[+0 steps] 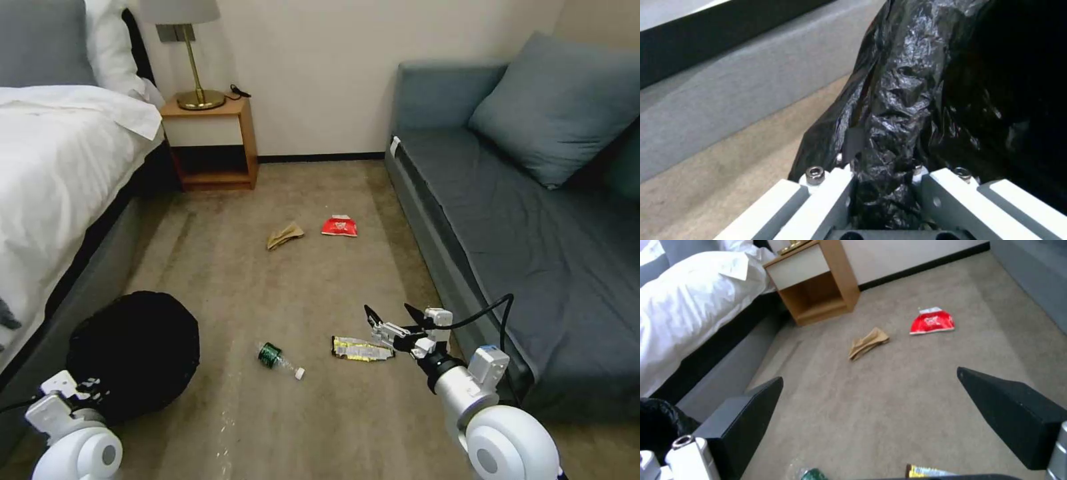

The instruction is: Pick up the trash bin, then pick up the garbage on the floor and place it into the trash bin.

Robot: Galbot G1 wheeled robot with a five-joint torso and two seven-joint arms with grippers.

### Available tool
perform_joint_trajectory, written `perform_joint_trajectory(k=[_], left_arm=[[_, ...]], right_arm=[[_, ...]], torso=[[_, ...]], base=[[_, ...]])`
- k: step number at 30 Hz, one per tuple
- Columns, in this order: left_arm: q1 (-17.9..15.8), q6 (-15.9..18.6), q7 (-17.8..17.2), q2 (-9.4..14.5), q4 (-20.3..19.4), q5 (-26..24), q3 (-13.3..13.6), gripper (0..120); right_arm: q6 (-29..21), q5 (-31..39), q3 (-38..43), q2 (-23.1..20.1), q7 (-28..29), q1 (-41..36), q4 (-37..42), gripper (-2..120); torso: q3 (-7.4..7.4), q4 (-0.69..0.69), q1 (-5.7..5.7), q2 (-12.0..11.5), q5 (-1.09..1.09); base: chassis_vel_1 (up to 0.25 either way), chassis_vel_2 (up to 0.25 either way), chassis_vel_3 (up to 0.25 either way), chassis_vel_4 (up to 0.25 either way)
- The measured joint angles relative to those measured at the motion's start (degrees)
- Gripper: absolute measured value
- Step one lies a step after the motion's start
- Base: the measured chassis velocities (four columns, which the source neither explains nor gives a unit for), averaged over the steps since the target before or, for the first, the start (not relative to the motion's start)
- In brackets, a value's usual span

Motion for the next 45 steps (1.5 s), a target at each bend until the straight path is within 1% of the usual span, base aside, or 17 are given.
perform_joint_trajectory(k=[9, 14, 19, 20, 21, 22, 23, 26, 27, 30, 31, 34, 36, 38, 39, 41, 45], left_arm=[[0.32, -0.19, 0.23, 0.13, -0.14, 0.0, -0.3, 0], [0.43, -0.19, 0.61, 0.96, -0.14, -0.03, -0.53, 0], [1.05, -0.18, 1.85, 2.18, -0.22, -0.17, -0.82, 0], [1.62, -0.16, 2.88, 2.81, -0.36, -0.18, -1.08, 0], [1.79, -0.16, 3.16, 2.99, -0.37, -0.17, -1.17, 0], [1.79, -0.16, 3.16, 2.99, -0.37, -0.17, -1.17, 0], [1.92, -0.16, 3.35, 3.14, -0.37, -0.16, -1.23, 0], [2.25, -1.0, 4.47, 3.4, -0.36, 0.07, -1.41, 0], [2.25, -1.0, 4.47, 3.4, -0.36, 0.07, -1.41, 0], [2.23, -1.88, 5.19, 2.88, 0.59, 0.79, -1.47, 0], [2.23, -1.88, 5.19, 2.88, 0.59, 0.79, -1.47, 0], [2.02, -1.97, 5.21, 2.46, 1.17, 1.41, -1.47, 0], [2.02, -1.99, 5.21, 2.43, 1.16, 1.49, -1.47, 0], [2.07, -1.99, 5.18, 2.42, 0.94, 1.59, -1.54, 0], [2.13, -2.0, 5.16, 2.43, 0.77, 1.61, -1.58, 0], [2.15, -2.01, 5.15, 2.43, 0.74, 1.61, -1.6, 0], [2.33, -2.15, 5.06, 2.43, 0.63, 1.68, -1.66, 0]], right_arm=[[-0.19, 0.01, -0.05, -0.16, -0.22, -0.18, 0.21, 100], [-0.87, 1.14, -0.06, -1.05, -0.54, 0.53, -0.34, 100], [-2.44, 3.26, -1.12, -4.66, -1.52, 4.98, -3.85, 100], [-4.18, 6.91, -3.34, -7.49, -1.73, 10.44, -7.33, 100], [-4.97, 8.37, -4.72, -8.56, -1.74, 13.06, -8.72, 100], [-4.97, 8.37, -4.72, -8.56, -1.74, 13.06, -8.72, 100], [-5.66, 9.5, -5.99, -9.29, -1.74, 15.33, -9.96, 100], [-7.61, 12.71, -12.69, -11.34, -1.7, 25.77, -16.17, 100], [-7.61, 12.71, -12.69, -11.34, -1.7, 25.77, -16.17, 100], [-8.77, 13.64, -20.88, -10.01, -2.19, 35.42, -25.53, 100], [-8.77, 13.64, -20.88, -10.01, -2.19, 35.42, -25.53, 100], [-9.51, 12.69, -29.11, -7.09, -2.99, 43.04, -33.74, 100], [-9.72, 11.9, -31.11, -6.43, -3.33, 44.3, -35.26, 100], [-9.87, 9.88, -35.3, -5.45, -4.22, 45.83, -37.55, 100], [-9.83, 8.8, -37.5, -5.16, -4.72, 46.02, -38.32, 100], [-9.8, 8.43, -38.21, -5.1, -4.86, 46.02, -38.54, 100], [-9.63, 5.14, -43.02, -4.69, -6.33, 45.26, -40.0, 100]], torso=[[0.0, 0.0, 0.0, 0.0, 0.0], [0.0, 0.0, 0.0, 0.0, 0.0], [0.0, 0.0, 0.0, 0.0, 0.0], [0.0, -0.01, 0.0, 0.0, 0.0], [0.0, -0.01, 0.0, 0.0, 0.0], [0.0, -0.01, 0.0, 0.0, 0.0], [0.0, 0.01, 0.0, 0.0, 0.0], [0.01, 0.01, 0.0, 0.0, 0.0], [0.01, 0.01, 0.0, 0.0, 0.0], [0.01, 0.01, 0.0, 0.0, 0.0], [0.01, 0.01, 0.0, 0.0, 0.0], [0.01, 0.03, 0.0, 0.0, -0.01], [0.01, 0.03, 0.0, 0.0, 0.0], [0.01, 0.02, 0.0, 0.0, -0.01], [0.0, 0.02, 0.0, 0.0, -0.01], [0.0, 0.01, 0.0, 0.0, -0.01], [0.0, 0.0, 0.0, 0.0, -0.01]], base=[[-0.106, 0.106, 0.105, -0.11], [-0.074, 0.088, 0.078, -0.085], [-0.015, 0.012, 0.019, -0.021], [0.0, 0.0, 0.0, 0.0], [0.0, 0.0, 0.0, 0.0], [0.0, 0.0, 0.0, 0.0], [0.0, 0.0, 0.0, 0.0], [0.0, 0.0, 0.0, 0.0], [0.0, 0.0, 0.0, 0.0], [0.0, 0.0, 0.0, 0.0], [0.0, 0.0, 0.0, 0.0], [0.0, 0.0, 0.0, 0.0], [0.0, 0.0, 0.0, 0.0], [0.0, 0.0, 0.0, 0.0], [0.0, 0.0, 0.0, 0.0], [0.0, 0.0, 0.0, 0.0], [0.0, 0.0, 0.0, 0.0]])
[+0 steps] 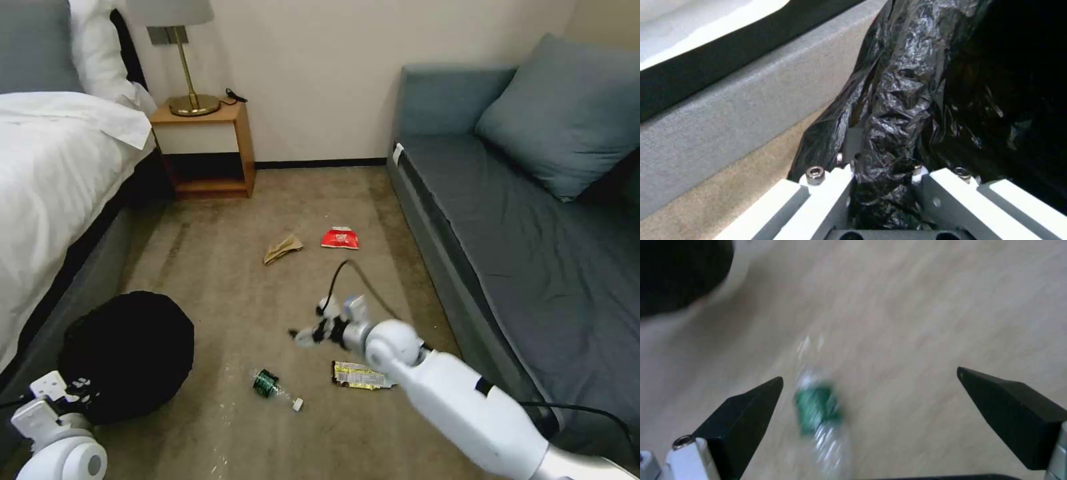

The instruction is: Pick up the trash bin, then pick up the garbage on the floor and place it into the trash bin.

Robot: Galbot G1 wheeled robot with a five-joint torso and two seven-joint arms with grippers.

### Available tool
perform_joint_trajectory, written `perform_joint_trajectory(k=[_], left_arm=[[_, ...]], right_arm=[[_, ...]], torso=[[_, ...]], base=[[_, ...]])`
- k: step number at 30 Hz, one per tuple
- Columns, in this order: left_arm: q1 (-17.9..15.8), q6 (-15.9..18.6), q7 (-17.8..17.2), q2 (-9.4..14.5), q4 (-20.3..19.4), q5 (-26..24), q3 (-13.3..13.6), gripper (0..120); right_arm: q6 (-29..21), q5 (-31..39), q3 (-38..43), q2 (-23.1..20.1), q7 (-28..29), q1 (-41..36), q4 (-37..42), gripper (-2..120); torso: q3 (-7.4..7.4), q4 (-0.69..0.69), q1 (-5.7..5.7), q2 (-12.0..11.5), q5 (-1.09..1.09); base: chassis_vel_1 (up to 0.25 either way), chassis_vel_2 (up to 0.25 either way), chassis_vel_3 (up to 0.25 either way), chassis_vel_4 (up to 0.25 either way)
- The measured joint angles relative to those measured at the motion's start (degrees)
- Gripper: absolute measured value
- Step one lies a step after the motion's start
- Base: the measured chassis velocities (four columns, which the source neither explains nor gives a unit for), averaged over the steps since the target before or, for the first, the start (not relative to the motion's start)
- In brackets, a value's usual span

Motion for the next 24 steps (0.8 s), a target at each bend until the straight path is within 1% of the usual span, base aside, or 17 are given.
perform_joint_trajectory(k=[3, 5, 6, 7, 10, 16, 20, 21, 23, 24], left_arm=[[0.09, -0.16, -0.05, -0.12, -0.14, 0.14, 0.0, 0], [0.16, -0.11, -0.58, -0.25, -0.8, 0.23, 0.09, 0], [0.16, -0.11, -0.58, -0.25, -0.8, 0.23, 0.09, 0], [-0.16, 0.25, -1.33, -0.23, -1.19, 0.11, 0.07, 0], [-1.06, 1.19, -2.88, 0.02, -2.24, -0.85, 0.07, 0], [-1.92, 2.07, -3.82, -0.24, -3.6, -1.6, 0.14, 0], [-2.52, 2.25, -4.36, -1.08, -4.05, -2.23, 0.2, 0], [-2.52, 2.25, -4.36, -1.08, -4.05, -2.23, 0.2, 0], [-2.79, 2.25, -4.66, -1.45, -4.14, -2.98, 0.2, 0], [-2.82, 2.25, -4.71, -1.5, -4.2, -3.14, 0.2, 0]], right_arm=[[0.17, -2.36, -2.21, 0.68, -0.99, -1.03, -1.0, 100], [0.5, -4.83, -3.76, 2.34, -1.63, -2.03, -2.55, 100], [0.5, -4.83, -3.76, 2.34, -1.63, -2.03, -2.55, 100], [0.56, -5.43, -3.93, 3.27, -1.73, -2.13, -3.13, 100], [0.37, -5.33, -4.56, 4.91, -1.65, -1.28, -3.71, 100], [-0.17, -4.36, -7.4, 6.82, -1.42, 0.54, -4.62, 100], [-0.69, -4.28, -10.9, 10.61, -1.01, 2.18, -7.44, 100], [-0.69, -4.28, -10.9, 10.61, -1.01, 2.18, -7.44, 100], [-0.85, -4.29, -12.78, 12.94, -0.84, 3.01, -9.28, 100], [-0.85, -4.31, -13.06, 13.25, -0.84, 3.1, -9.57, 100]], torso=[[0.0, 0.0, 0.0, 0.0, 0.0], [0.0, 0.0, 0.0, 0.0, 0.0], [0.0, 0.0, 0.0, 0.0, 0.0], [0.0, 0.0, 0.0, 0.0, 0.01], [0.0, 0.0, 0.0, 0.0, 0.0], [0.0, 0.0, 0.0, 0.0, 0.0], [0.0, 0.0, 0.0, 0.0, 0.0], [0.0, 0.0, 0.0, 0.0, 0.0], [0.0, 0.01, 0.0, 0.0, 0.0], [0.0, 0.01, 0.0, 0.0, 0.0]], base=[[0.0, 0.0, 0.0, 0.0], [0.0, 0.0, 0.0, 0.0], [0.0, 0.0, 0.0, 0.0], [0.0, 0.0, 0.0, 0.0], [0.0, 0.0, 0.0, 0.0], [0.0, 0.0, 0.0, 0.0], [0.0, 0.0, 0.0, 0.0], [0.0, 0.0, 0.0, 0.0], [0.0, 0.0, 0.0, 0.0], [0.0, 0.0, 0.0, 0.0]])
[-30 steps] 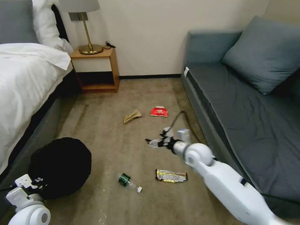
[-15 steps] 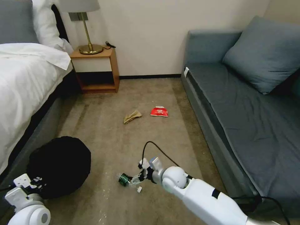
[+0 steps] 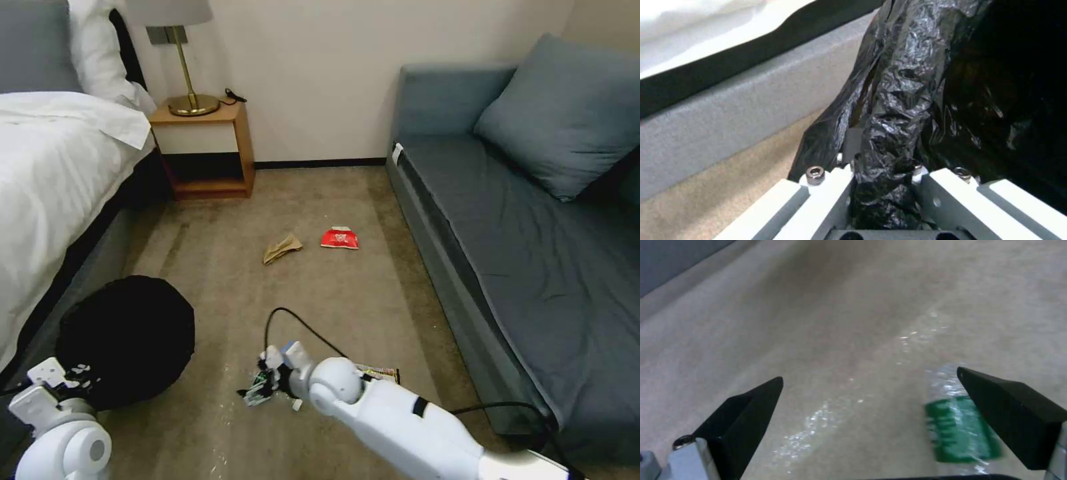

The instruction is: Pick up the trash bin, then pick up the garbage on the floor and place it into the trash bin.

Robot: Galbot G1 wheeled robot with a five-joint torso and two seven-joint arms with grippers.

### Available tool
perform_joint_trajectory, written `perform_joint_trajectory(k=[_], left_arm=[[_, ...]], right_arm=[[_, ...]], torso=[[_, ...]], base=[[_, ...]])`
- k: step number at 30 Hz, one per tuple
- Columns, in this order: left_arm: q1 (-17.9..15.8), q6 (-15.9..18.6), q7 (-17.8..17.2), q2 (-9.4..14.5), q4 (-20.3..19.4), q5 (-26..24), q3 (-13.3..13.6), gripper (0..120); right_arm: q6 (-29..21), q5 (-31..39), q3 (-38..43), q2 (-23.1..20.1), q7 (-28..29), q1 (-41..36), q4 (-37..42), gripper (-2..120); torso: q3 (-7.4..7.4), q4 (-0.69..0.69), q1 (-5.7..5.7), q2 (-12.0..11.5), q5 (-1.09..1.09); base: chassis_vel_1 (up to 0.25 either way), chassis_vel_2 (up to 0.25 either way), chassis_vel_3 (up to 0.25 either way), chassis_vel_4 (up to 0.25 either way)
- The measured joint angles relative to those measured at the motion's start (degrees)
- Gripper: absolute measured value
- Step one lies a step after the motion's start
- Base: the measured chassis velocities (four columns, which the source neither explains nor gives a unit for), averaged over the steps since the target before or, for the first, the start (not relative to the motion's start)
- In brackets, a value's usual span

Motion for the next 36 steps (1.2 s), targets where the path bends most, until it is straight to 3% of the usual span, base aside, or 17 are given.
perform_joint_trajectory(k=[15, 28, 36], left_arm=[[-0.36, 1.35, -1.84, -0.22, -4.8, -3.61, -0.32, 0], [0.7, 1.35, -1.77, -1.17, -5.83, -3.51, 0.23, 0], [1.08, 1.27, -1.3, -1.08, -6.05, -3.51, 0.05, 0]], right_arm=[[1.71, -4.89, -2.72, 3.86, -0.62, 1.57, -8.38, 100], [3.31, -7.39, -2.52, 2.0, -1.2, 2.05, -11.72, 100], [4.99, -9.42, -2.12, 3.77, -2.16, 2.9, -16.92, 100]], torso=[[0.0, -0.01, 0.0, 0.0, 0.01], [0.0, -0.01, 0.0, 0.0, 0.01], [0.0, -0.01, 0.0, 0.0, 0.01]], base=[[0.0, 0.0, 0.0, 0.0], [0.0, 0.0, 0.0, 0.0], [0.0, 0.0, 0.0, 0.0]])
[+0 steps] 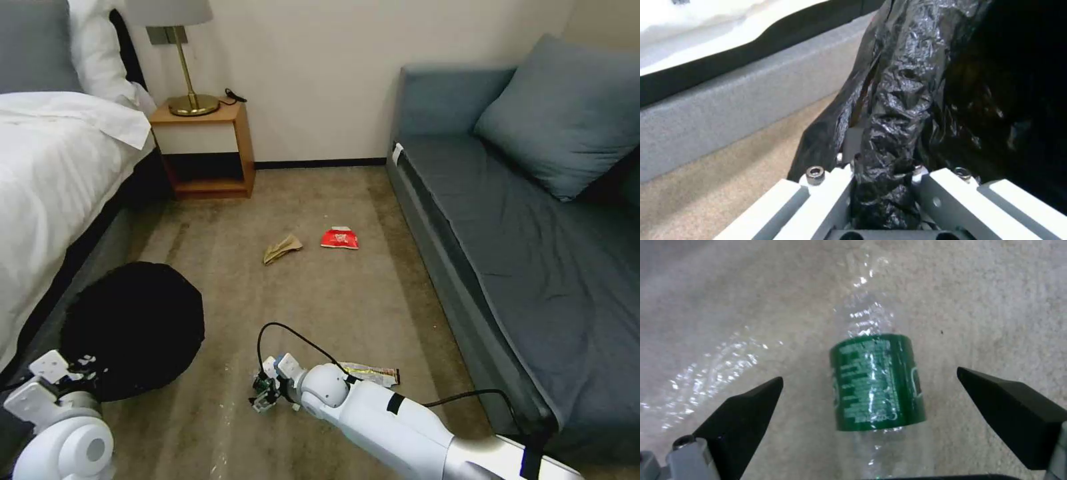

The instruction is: Pick up the trash bin, then pick up the garbage on the floor and place it into the trash bin.

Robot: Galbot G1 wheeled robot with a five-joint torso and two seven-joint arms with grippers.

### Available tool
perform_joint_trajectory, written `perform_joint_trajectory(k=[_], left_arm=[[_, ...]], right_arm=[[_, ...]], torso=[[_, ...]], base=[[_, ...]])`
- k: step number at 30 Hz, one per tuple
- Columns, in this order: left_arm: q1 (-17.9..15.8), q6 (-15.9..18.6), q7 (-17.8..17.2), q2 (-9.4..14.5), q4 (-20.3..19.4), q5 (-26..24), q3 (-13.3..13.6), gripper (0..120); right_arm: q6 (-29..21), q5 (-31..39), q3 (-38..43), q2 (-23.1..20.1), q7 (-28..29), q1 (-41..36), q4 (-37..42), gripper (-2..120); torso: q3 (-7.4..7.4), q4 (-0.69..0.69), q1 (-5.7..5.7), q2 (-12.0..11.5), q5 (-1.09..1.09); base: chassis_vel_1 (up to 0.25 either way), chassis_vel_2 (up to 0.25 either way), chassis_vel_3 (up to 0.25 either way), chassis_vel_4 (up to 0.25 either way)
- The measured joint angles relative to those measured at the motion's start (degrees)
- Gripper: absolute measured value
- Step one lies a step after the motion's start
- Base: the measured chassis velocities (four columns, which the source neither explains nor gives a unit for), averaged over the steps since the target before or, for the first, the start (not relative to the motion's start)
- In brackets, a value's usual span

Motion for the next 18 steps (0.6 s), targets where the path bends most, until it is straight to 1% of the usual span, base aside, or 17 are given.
perform_joint_trajectory(k=[8, 12, 13, 16, 17, 18], left_arm=[[0.19, -0.01, 0.17, -0.19, -0.51, 0.0, -0.04, 0], [0.33, -0.03, 0.21, -0.1, -1.02, -0.02, -0.23, 0], [0.33, -0.03, 0.21, -0.1, -1.02, -0.02, -0.23, 0], [0.53, -0.05, 0.24, -0.24, -1.27, -0.04, -0.24, 0], [0.57, -0.05, 0.26, -0.27, -1.31, -0.04, -0.24, 0], [0.69, -0.06, 0.33, -0.37, -1.44, -0.04, -0.2, 0]], right_arm=[[1.88, -2.49, 0.15, 2.14, -1.59, 0.26, -6.18, 100], [3.11, -4.84, 1.14, 3.73, -3.54, 0.57, -10.62, 100], [3.11, -4.84, 1.14, 3.73, -3.54, 0.57, -10.62, 100], [4.17, -6.02, 2.19, 4.3, -5.23, 0.59, -12.48, 90], [4.25, -6.07, 2.29, 4.29, -5.31, 0.59, -12.55, 88], [4.57, -6.15, 2.54, 4.15, -5.54, 0.55, -12.6, 82]], torso=[[0.0, 0.0, 0.0, 0.0, 0.0], [0.0, 0.0, 0.0, 0.0, 0.0], [0.0, 0.0, 0.0, 0.0, 0.0], [0.0, 0.0, 0.0, 0.0, 0.0], [0.0, 0.0, 0.0, 0.0, 0.0], [0.0, 0.0, 0.0, 0.0, 0.0]], base=[[0.0, 0.0, 0.0, 0.0], [0.0, 0.0, 0.0, 0.0], [0.0, 0.0, 0.0, 0.0], [0.0, 0.0, 0.0, 0.0], [0.0, 0.0, 0.0, 0.0], [0.0, 0.0, 0.0, 0.0]])
